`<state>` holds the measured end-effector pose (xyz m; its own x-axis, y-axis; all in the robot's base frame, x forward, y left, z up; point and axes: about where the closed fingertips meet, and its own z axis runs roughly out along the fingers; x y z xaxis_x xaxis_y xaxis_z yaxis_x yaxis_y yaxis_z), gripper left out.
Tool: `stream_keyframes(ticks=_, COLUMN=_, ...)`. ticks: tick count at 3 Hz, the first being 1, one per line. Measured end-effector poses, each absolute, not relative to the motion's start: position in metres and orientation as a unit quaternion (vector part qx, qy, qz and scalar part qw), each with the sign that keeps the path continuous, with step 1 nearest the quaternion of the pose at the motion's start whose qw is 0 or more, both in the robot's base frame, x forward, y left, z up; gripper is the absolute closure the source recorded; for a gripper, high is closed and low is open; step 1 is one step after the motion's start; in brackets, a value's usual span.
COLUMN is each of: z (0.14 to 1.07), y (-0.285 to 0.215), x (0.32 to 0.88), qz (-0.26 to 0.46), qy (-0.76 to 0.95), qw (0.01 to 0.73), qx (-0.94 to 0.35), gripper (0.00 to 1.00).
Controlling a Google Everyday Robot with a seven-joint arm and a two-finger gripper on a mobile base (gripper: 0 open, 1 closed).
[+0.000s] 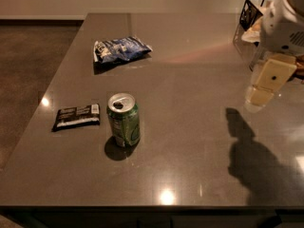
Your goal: Move blue chip bag near green can
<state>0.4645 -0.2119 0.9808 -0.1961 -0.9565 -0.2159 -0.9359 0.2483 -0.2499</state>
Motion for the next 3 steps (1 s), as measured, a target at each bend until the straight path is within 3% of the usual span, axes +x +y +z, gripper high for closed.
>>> stream_keyframes(ticks=3, z=0.951, y=-0.142, x=0.594, qz=0.033, qy=0.76, qw=0.179, qx=-0.623, gripper=0.0)
